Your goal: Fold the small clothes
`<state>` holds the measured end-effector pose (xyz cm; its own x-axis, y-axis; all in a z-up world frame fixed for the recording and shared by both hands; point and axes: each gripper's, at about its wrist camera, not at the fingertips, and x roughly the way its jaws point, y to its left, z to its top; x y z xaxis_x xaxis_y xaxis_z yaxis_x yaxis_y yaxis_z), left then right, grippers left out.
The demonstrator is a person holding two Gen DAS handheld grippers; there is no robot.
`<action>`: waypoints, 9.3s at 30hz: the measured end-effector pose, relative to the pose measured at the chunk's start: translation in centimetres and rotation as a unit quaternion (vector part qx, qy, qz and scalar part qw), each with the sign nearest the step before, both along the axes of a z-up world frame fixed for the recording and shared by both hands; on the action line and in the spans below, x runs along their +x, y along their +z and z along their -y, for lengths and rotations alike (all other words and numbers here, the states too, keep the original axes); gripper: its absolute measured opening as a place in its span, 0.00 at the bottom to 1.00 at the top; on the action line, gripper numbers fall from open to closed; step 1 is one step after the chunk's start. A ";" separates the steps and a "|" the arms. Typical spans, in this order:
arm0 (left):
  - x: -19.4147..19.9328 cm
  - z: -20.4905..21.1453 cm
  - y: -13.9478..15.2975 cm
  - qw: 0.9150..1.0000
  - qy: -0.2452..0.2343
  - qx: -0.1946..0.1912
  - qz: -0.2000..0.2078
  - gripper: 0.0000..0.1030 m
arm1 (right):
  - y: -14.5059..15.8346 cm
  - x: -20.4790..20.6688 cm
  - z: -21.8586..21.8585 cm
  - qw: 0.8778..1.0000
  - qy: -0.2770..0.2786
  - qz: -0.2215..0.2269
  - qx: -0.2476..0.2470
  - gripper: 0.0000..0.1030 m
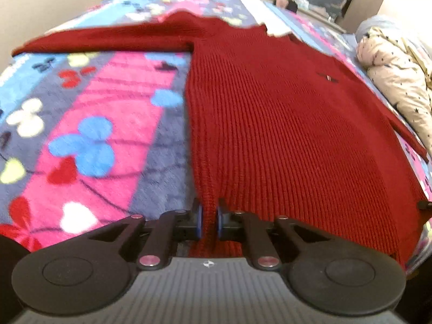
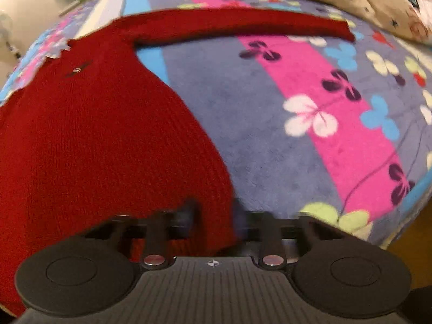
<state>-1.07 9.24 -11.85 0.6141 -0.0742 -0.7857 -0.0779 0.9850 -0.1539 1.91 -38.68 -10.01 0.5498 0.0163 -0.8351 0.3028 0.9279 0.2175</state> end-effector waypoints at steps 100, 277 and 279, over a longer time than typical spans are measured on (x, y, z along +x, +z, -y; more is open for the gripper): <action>23.7 -24.3 4.1 0.958 0.282 0.012 0.038 0.71 | 6.7 17.1 -7.5 0.966 0.118 0.195 -0.120 0.21; 6.8 9.3 0.3 0.980 -0.162 0.110 -0.031 0.70 | -3.2 19.2 23.5 0.944 -0.272 0.179 0.048 0.11; 7.0 9.2 0.5 0.981 -0.159 0.105 -0.035 0.70 | -1.2 19.4 22.3 0.944 -0.263 0.201 0.013 0.11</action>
